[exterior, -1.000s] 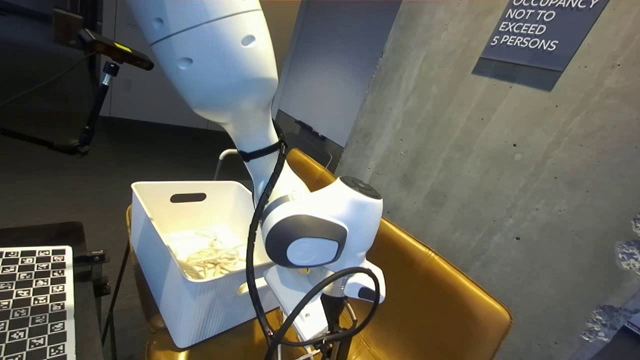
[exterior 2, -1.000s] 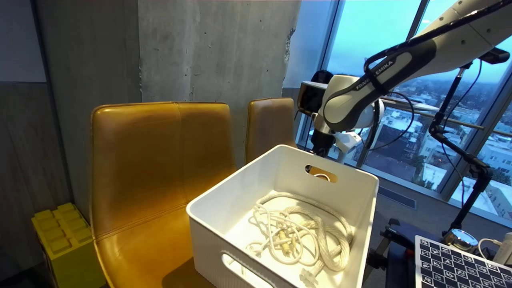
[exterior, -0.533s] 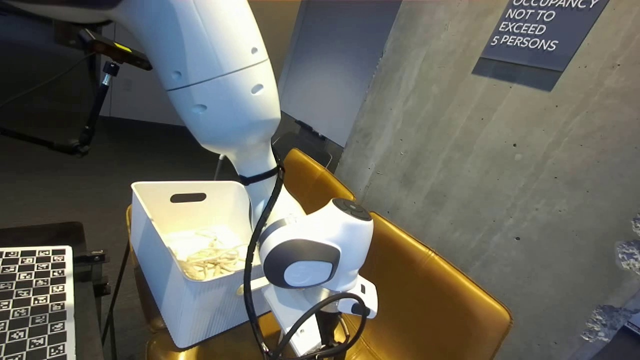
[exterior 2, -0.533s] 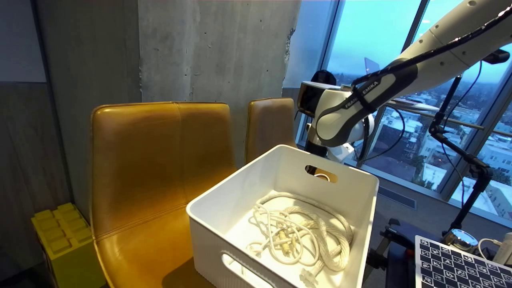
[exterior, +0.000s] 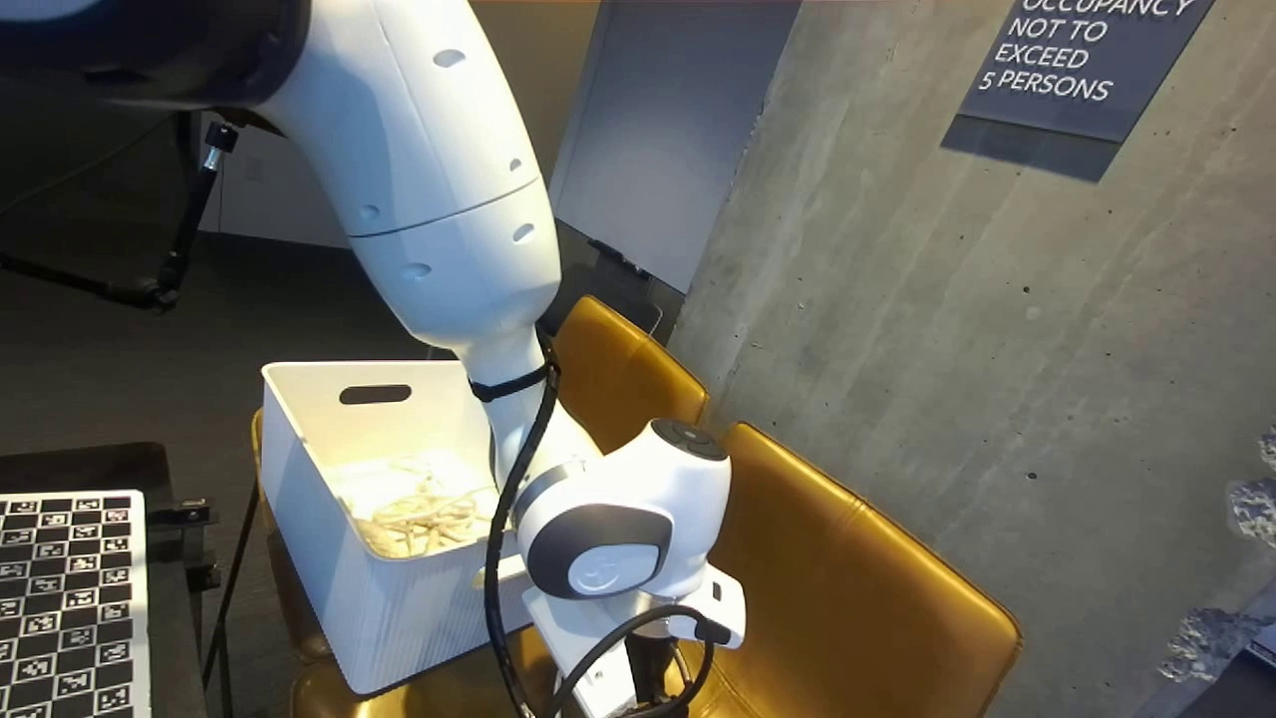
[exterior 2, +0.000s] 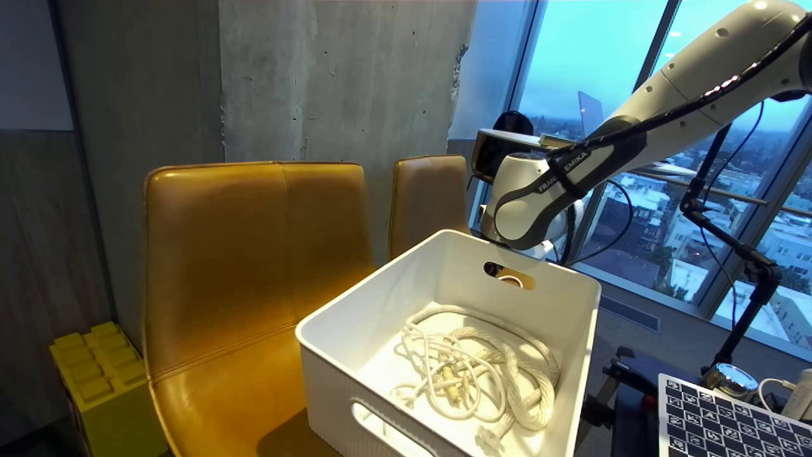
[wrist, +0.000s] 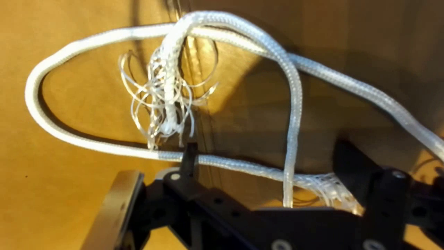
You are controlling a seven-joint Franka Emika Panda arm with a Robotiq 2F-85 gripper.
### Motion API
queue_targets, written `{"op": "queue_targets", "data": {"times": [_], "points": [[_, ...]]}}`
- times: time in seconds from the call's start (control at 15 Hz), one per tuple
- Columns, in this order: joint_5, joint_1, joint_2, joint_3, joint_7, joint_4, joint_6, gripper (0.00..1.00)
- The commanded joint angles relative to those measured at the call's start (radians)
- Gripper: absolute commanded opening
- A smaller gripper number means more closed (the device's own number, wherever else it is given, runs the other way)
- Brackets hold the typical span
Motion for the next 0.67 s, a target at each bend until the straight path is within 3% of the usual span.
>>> {"op": "queue_targets", "data": {"times": [0.0,0.2,0.6], "points": [[-0.024,0.007,0.040,-0.010,0.043,0.057,0.001,0.68],[-0.027,0.016,0.045,-0.011,0.055,0.053,0.005,0.42],[-0.055,0.047,0.034,-0.022,0.075,0.018,0.025,0.02]]}}
